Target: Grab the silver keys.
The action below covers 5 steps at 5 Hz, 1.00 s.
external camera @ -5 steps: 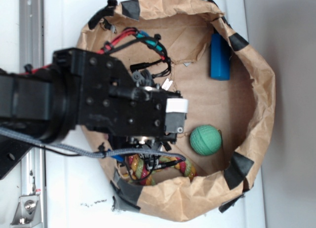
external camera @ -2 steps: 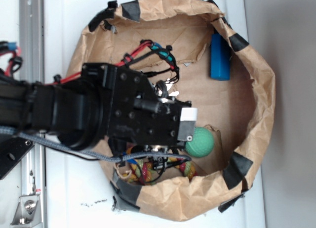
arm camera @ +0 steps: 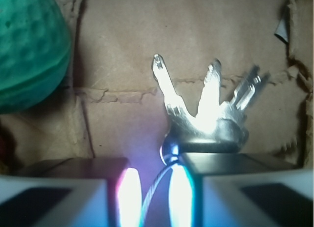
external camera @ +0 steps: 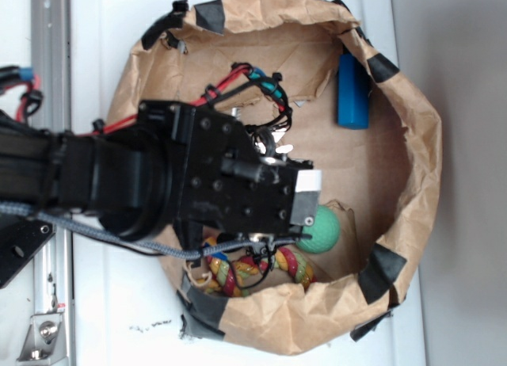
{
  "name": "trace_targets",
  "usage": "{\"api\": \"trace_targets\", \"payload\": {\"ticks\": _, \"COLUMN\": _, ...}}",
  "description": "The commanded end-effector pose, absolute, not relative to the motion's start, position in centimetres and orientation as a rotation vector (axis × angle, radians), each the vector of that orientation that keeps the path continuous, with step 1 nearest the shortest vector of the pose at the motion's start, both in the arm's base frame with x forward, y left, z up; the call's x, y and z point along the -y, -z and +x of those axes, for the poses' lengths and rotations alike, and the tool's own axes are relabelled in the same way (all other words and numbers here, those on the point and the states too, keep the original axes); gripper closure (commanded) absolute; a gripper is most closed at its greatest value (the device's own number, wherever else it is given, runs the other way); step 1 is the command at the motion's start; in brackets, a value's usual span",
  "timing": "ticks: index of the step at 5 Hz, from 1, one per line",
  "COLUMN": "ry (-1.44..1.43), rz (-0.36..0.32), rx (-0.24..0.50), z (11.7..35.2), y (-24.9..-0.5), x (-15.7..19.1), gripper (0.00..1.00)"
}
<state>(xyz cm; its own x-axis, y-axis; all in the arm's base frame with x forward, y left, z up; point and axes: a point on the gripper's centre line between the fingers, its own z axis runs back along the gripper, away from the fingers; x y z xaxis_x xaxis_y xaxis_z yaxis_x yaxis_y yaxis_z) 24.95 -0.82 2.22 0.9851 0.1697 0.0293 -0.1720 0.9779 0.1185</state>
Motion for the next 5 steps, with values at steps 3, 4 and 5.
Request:
{"api": "trace_targets", "payload": {"ticks": 3, "ry": -0.205, "rz": 0.133, "rx": 0.068, "z": 26.3, "y": -3.9, "x": 0.0, "gripper": 1.0}}
{"api": "trace_targets", "payload": {"ticks": 4, "ry": -0.259, "rz": 0.127, "rx": 0.1, "z": 26.7, "y": -5.7, "x": -0.7, "gripper": 1.0}}
{"api": "trace_targets", "payload": {"ticks": 5, "ry": -0.303, "rz": -0.048, "rx": 0.097, "z": 25.5, "y": -10.5, "x": -1.8, "gripper": 1.0}}
